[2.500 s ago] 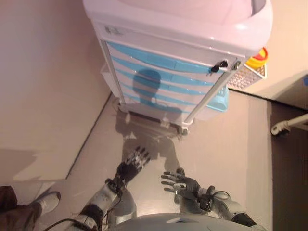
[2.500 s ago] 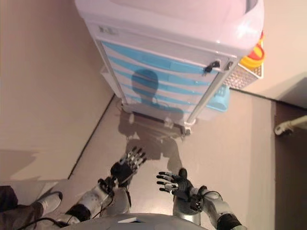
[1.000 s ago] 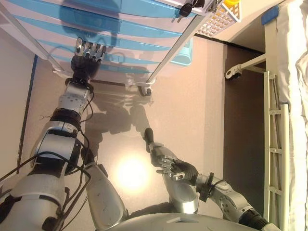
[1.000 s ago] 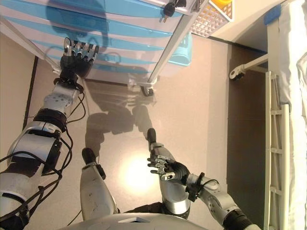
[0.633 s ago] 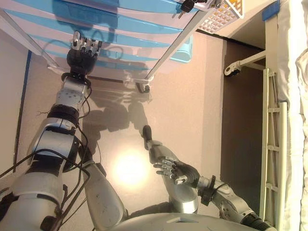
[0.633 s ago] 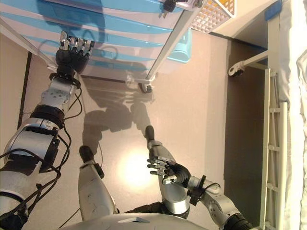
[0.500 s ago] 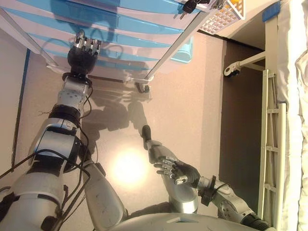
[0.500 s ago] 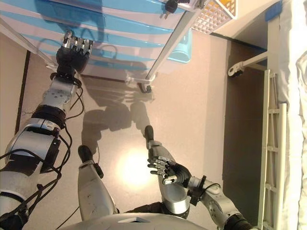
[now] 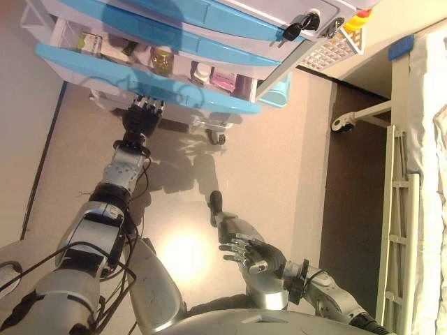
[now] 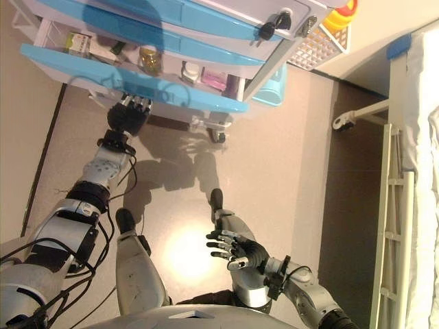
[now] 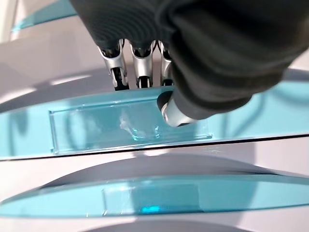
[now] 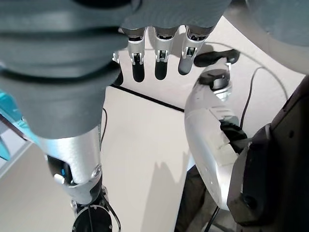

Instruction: Open the drawer and pick up the medicine

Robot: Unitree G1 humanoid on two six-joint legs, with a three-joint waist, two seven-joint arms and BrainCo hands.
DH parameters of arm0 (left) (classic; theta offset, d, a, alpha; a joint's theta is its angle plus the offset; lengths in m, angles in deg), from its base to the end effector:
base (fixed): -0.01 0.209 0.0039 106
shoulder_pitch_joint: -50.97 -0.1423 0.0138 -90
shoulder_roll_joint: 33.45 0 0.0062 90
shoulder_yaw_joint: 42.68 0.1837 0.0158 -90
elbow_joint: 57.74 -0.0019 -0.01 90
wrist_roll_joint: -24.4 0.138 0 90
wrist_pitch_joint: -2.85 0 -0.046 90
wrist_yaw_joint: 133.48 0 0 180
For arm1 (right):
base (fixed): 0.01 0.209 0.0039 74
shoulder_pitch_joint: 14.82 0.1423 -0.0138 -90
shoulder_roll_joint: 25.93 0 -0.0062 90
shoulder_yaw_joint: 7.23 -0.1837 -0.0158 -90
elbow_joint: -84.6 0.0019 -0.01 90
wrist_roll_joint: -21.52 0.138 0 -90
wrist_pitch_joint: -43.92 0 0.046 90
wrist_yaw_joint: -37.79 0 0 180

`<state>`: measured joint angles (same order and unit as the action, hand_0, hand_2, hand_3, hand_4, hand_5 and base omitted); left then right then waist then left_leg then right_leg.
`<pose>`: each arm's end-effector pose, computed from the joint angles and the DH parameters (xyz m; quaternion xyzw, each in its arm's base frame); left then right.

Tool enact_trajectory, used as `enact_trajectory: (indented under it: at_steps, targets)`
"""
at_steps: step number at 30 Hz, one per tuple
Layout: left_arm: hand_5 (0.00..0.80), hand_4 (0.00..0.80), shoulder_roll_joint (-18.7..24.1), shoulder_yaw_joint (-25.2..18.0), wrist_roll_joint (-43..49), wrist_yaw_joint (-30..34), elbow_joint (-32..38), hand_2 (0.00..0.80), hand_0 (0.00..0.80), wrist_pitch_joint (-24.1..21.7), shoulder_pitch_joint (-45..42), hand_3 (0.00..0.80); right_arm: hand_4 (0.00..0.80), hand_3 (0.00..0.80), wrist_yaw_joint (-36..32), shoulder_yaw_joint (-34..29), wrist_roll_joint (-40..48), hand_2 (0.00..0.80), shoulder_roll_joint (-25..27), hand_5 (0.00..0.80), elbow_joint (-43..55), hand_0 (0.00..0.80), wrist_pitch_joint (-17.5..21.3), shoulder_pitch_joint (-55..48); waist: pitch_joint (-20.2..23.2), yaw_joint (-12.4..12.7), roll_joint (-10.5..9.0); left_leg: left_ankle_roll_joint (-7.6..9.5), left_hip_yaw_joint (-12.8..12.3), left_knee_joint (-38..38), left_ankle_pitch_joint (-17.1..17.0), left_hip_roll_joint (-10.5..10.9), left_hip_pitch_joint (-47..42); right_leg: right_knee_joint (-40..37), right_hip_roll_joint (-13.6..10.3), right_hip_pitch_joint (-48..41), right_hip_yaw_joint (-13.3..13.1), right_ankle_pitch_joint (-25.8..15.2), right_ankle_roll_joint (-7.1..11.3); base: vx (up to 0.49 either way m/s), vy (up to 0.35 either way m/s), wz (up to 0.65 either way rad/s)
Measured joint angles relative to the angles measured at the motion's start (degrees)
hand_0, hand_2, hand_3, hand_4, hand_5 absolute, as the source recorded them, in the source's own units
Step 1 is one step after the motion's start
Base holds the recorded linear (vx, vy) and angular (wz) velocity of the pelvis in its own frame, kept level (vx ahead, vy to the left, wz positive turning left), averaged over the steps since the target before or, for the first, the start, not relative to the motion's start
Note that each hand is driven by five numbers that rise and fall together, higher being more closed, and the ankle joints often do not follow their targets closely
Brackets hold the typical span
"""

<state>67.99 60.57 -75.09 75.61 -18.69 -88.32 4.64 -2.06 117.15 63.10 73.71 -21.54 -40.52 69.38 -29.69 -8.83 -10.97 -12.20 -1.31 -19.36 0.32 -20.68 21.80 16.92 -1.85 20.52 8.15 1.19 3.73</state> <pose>0.3291 0.2274 0.1024 -0.5341 -0.1020 -0.1467 0.8263 0.1360 -0.1612 -0.0388 0.1955 0.2189 0.4598 0.8381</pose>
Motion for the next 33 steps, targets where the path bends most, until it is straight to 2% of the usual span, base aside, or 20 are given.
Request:
enact_trajectory:
  at_steps: [5, 8, 14, 16, 21, 26, 28, 29, 30, 31, 32, 33]
  targets:
    - [0.8, 0.8, -1.86, -0.6, -0.09, 6.75, 1.4, 0.8, 0.8, 0.98, -4.42, 0.8, 0.0, 0.0, 1.31, -0.4, -0.28, 0.0, -0.09, 0.0, 3.77, 0.0, -1.61, -0.26, 0.0, 1.2, 0.0, 0.59, 0.2, 1.05, -0.62, 0.76, 0.1, -0.4, -0.34, 0.01, -0.19, 0.0, 0.01, -0.013, 0.034, 0.08]
    - [0.8, 0.8, -2.86, -0.59, -0.17, 10.54, 3.44, 0.8, 0.8, 1.15, -7.71, 0.8, 0.0, 0.0, 2.32, -0.62, -0.6, 0.0, -0.23, 0.0, 6.05, 0.0, -2.31, -0.21, -0.01, 1.85, 0.03, -0.2, 0.24, 1.7, -1.83, 1.06, 0.49, -0.86, -0.6, 0.01, 0.56, 0.0, 0.03, -0.023, 0.044, 0.14]
    - [0.8, 0.8, -7.65, -1.0, -0.56, 16.7, 4.83, 0.8, 0.8, 1.17, -15.04, 0.8, 0.0, 0.0, 4.38, -2.7, -0.64, 0.0, -0.13, 0.0, 8.93, 0.0, -4.08, 0.66, -0.06, 3.33, 0.11, 0.29, 0.34, 1.79, -2.25, 1.97, 0.36, 0.79, -1.86, -0.64, 2.09, 1.67, 0.45, -0.014, 0.043, 0.2]
    - [0.8, 0.8, -9.23, -1.57, -0.56, 18.44, 5.0, 0.8, 0.8, 2.41, -17.93, 0.8, 0.0, 0.0, 4.72, -3.2, -0.64, 0.0, -0.11, 0.0, 9.62, 0.0, -4.6, 1.01, -0.08, 4.39, 0.15, 0.46, 0.35, 1.81, -2.37, 2.36, -0.09, 2.37, -2.43, -0.7, 2.26, 2.89, 0.45, -0.004, 0.034, 0.2]
    - [0.8, 0.8, -11.33, -1.7, -0.56, 21.52, 5.96, 0.8, 0.8, 3.66, -23.15, 0.8, 0.0, 0.0, 4.72, -3.82, -0.64, 0.0, 0.09, 0.0, 9.6, 0.0, -4.61, 1.25, -0.22, 6.35, 0.44, 1.38, 0.87, 3.42, -2.6, 3.03, -0.34, 5.4, -3.16, 0.1, 2.34, 4.68, 0.22, -0.006, 0.025, 0.17]
    - [0.8, 0.8, -11.6, -1.78, -0.57, 22.86, 6.46, 0.8, 0.8, 5.49, -24.96, 0.8, 0.0, 0.0, 4.75, -4.46, -0.64, 0.0, 0.33, 0.0, 9.42, 0.0, -4.31, 1.19, -0.33, 7.79, 1.88, 2.31, 1.67, 6.5, -3.07, 3.26, -0.17, 5.96, -3.33, 1.13, 3.72, 5.21, -0.62, -0.014, 0.033, 0.14]
    - [0.8, 0.8, -11.71, -1.81, -0.59, 23.03, 7.18, 0.8, 0.8, 6.1, -25.8, 0.8, 0.0, 0.0, 4.78, -4.68, -0.64, 0.0, 0.72, 0.0, 9.24, 0.0, -4.12, 1.19, -0.45, 8.12, 2.51, 3.43, 2.04, 6.74, -3.73, 3.55, -0.07, 6.04, -3.33, 1.5, 3.73, 5.29, -0.75, -0.009, 0.044, -0.02]
    - [0.8, 0.8, -11.86, -1.82, -0.61, 23.04, 7.24, 0.8, 0.8, 6.22, -26.29, 0.8, 0.0, 0.0, 4.77, -4.7, -0.64, 0.0, 1.1, 0.0, 9.11, 0.0, -3.99, 1.18, -0.37, 8.25, 2.85, 4.61, 2.27, 6.61, -4.58, 3.71, 0.03, 6.05, -3.34, 1.48, 3.68, 5.3, -0.75, -0.009, 0.047, -0.02]
    - [0.791, 0.791, -11.96, -1.82, -0.61, 23.04, 7.3, 0.791, 0.791, 6.78, -26.74, 0.791, 0.0, 0.0, 4.76, -4.88, -0.63, 0.0, 1.44, 0.0, 8.69, 0.0, -3.7, 1.14, -0.31, 8.32, 3.22, 4.83, 2.27, 6.38, -4.75, 3.85, 0.42, 6.06, -3.42, 1.43, 3.67, 5.37, -0.6, -0.007, 0.053, 0.05]
    - [0.361, 0.361, -12.02, -1.81, -0.6, 23.04, 7.36, 0.361, 0.361, 7.46, -26.88, 0.361, 0.0, 0.0, 4.76, -4.97, -0.62, 0.0, 1.66, 0.0, 8.15, 0.0, -3.24, 1.12, -0.34, 8.39, 3.52, 4.83, 2.28, 6.11, -4.76, 3.96, 0.54, 6.07, -3.55, 1.46, 3.82, 5.45, -0.46, -0.003, 0.052, 0.09]
    - [0.0, 0.0, -12.09, -1.85, -0.72, 22.77, 7.36, 0.0, 0.0, 7.83, -26.94, 0.0, 0.0, 0.0, 4.75, -4.94, -0.63, 0.0, 1.83, 0.0, 7.75, 0.0, -2.88, 1.17, -0.37, 8.65, 3.59, 4.68, 2.24, 5.77, -4.9, 4.04, 0.87, 6.13, -3.63, 1.66, 3.91, 5.48, -0.4, 0.002, 0.064, 0.1]
    - [0.0, 0.0, -12.08, -1.93, -1.46, 21.55, 7.24, 0.0, 0.0, 7.97, -27.32, 0.0, 0.0, 0.0, 4.75, -4.99, -0.63, 0.0, 1.86, 0.0, 7.36, 0.0, -2.72, 1.21, -0.37, 8.75, 3.6, 4.41, 2.21, 5.6, -5.07, 4.05, 1.18, 6.24, -3.68, 1.85, 4.02, 5.59, -0.36, 0.003, 0.064, 0.09]
